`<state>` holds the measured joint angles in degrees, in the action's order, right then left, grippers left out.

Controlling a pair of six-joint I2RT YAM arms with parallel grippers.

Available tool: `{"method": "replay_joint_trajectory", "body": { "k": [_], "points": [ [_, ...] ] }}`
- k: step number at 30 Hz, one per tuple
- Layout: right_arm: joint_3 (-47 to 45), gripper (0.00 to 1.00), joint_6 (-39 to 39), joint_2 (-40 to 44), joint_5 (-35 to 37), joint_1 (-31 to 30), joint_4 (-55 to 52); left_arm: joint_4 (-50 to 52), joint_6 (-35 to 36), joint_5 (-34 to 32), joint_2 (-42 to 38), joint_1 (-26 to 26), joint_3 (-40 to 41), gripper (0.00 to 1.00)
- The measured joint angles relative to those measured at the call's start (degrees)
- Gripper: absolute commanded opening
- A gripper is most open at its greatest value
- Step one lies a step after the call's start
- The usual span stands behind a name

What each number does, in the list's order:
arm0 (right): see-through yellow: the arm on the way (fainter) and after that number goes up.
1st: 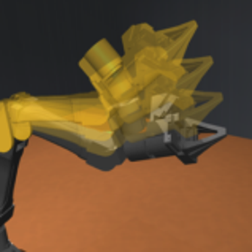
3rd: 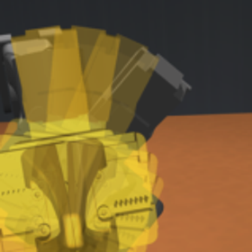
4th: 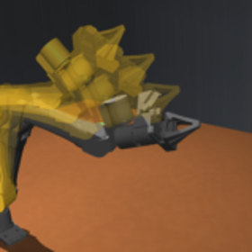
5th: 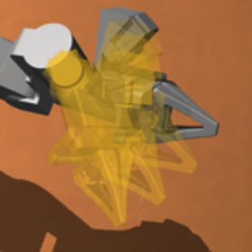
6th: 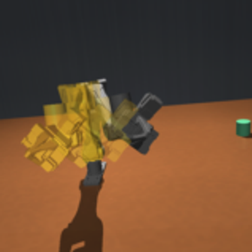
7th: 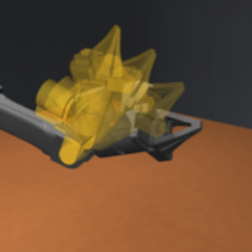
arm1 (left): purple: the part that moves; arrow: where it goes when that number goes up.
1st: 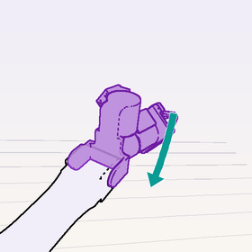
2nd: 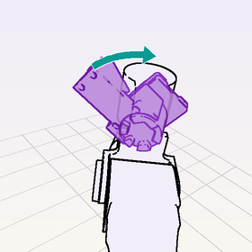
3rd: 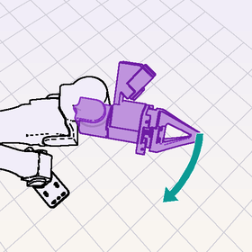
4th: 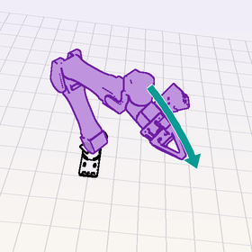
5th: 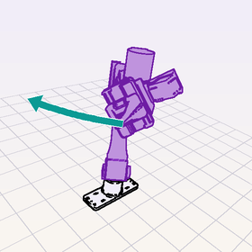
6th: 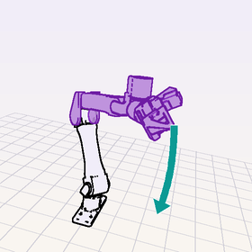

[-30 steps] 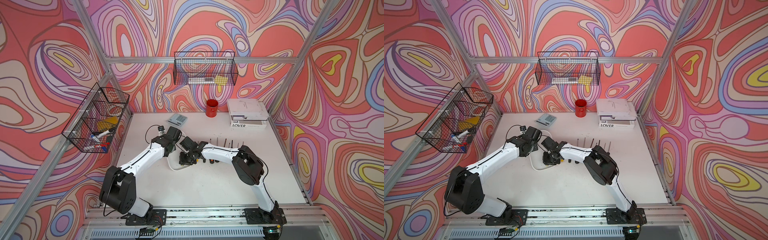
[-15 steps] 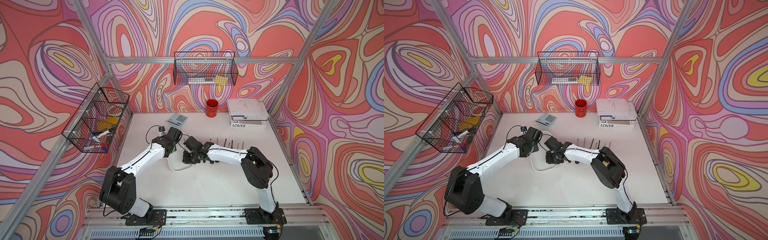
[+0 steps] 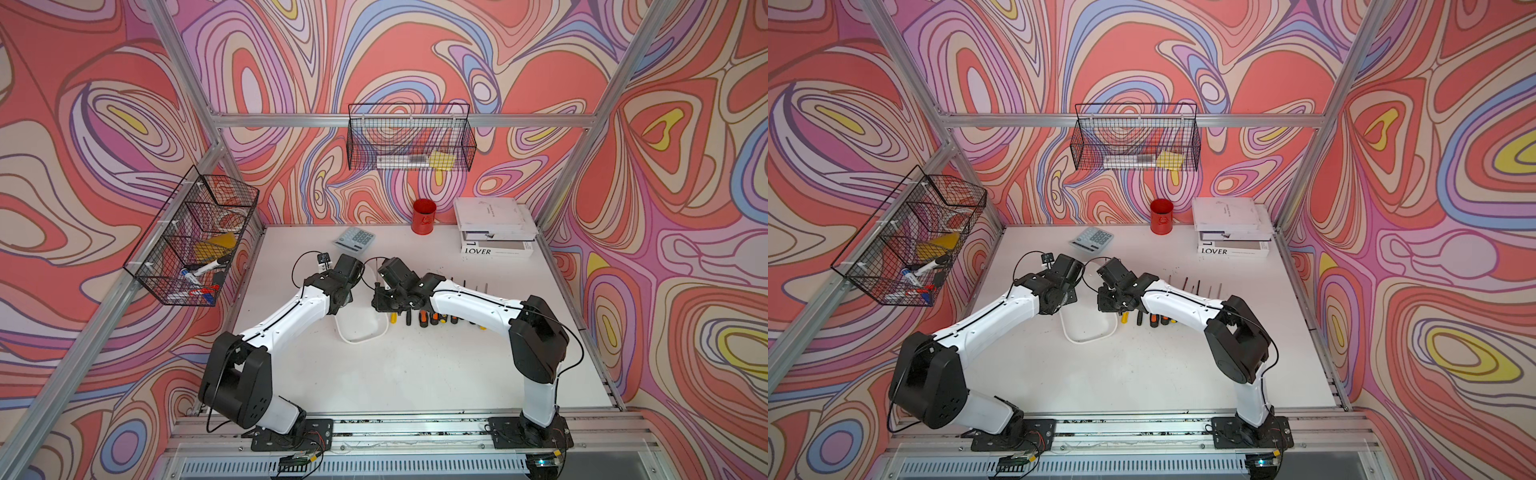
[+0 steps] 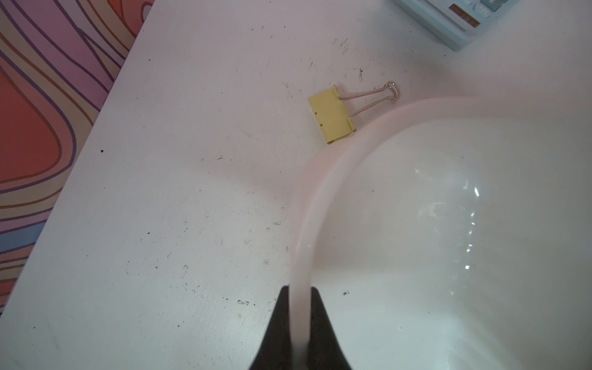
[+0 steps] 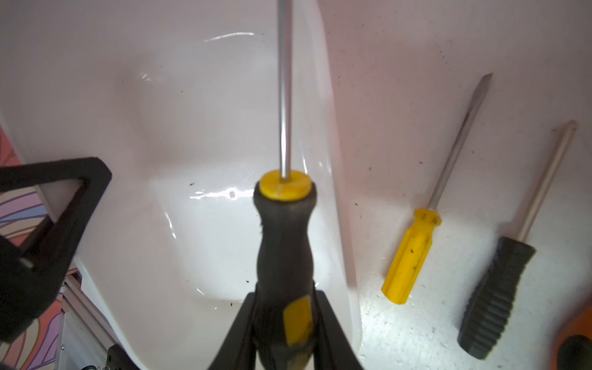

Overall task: Take out the screwdriver from the storage box
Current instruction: Place the screwdriver at the center of the board.

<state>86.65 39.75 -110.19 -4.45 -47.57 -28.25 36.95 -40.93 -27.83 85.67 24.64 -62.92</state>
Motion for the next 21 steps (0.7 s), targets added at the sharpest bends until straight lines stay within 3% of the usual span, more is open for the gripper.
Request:
{"method": "replay_joint_trajectory", "body": {
  "k": [14,21],
  "points": [
    [-0.39,0.0,-6.05,7.3,8.2,6.91,-9.9,-0.07,0.63,0.48,0.31,0.0,0.0,0.0],
    [-1.95,0.0,-7.67,11.78,13.18,14.27,-18.05,-0.02,2.6,1.88,3.1,0.0,-0.24,0.0]
  ]
}}
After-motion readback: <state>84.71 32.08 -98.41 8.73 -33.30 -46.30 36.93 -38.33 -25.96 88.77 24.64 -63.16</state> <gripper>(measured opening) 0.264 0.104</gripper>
